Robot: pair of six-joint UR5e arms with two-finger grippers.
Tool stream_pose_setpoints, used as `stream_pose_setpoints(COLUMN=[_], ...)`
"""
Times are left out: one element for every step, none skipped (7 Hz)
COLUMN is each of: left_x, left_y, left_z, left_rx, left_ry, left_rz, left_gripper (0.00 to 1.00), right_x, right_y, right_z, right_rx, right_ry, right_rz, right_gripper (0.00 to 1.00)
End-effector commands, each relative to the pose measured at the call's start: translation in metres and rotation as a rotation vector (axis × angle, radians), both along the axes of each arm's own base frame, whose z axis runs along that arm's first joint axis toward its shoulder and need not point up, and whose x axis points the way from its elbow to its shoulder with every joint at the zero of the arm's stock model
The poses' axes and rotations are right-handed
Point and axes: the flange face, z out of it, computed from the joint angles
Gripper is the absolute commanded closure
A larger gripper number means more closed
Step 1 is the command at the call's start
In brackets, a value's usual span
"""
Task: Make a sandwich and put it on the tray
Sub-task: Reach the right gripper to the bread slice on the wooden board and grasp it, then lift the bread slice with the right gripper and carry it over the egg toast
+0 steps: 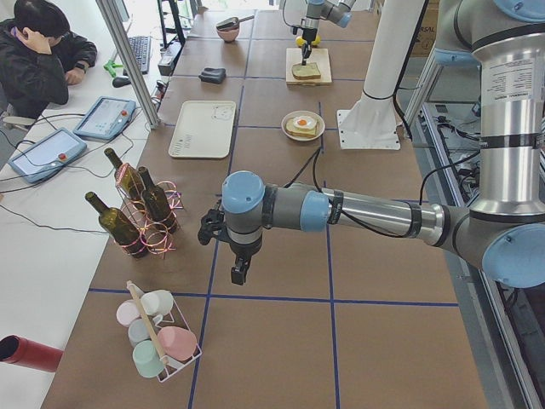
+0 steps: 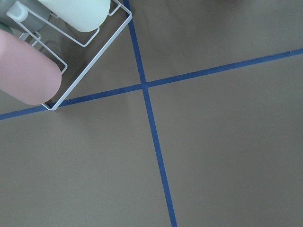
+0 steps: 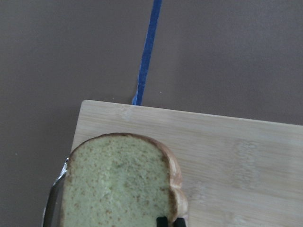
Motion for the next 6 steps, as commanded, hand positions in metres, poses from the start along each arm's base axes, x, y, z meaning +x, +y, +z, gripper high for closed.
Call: stream_pose_setpoints(left_x=[0.000, 0.000, 0.000, 0.000, 0.000, 0.000], left_y=[0.001, 0.001, 0.000, 0.001, 0.000, 0.000], left_z=[0.002, 0.003, 0.002, 0.002, 0.002, 0.002], left_rx=[-0.003, -0.004, -0.002, -0.002, -0.002, -0.002], left_ry=[0.000, 0.000, 0.000, 0.000, 0.000, 0.000], left_rz=[0.001, 0.002, 0.002, 0.002, 0.002, 0.002], left_gripper=[0.00, 0.00, 0.00, 0.00, 0.00, 0.00], right_x=[0.009, 0.008, 0.006, -0.006, -0.028, -0.045], right_y=[-0.006, -0.008, -0.009, -0.015, -0.027, -0.037], right_z=[-0.021, -0.034, -0.045, -0.066, -0.090, -0.111], right_rx=[0.005, 0.017, 0.030, 0.036, -0.014, -0.057], right_ry=[-0.046, -0.072, -0.093, -0.144, -0.210, -0.242], right_rz=[0.029, 0.033, 0.034, 0.040, 0.068, 0.088], right_gripper=[1.00, 1.00, 1.00, 1.00, 1.00, 1.00])
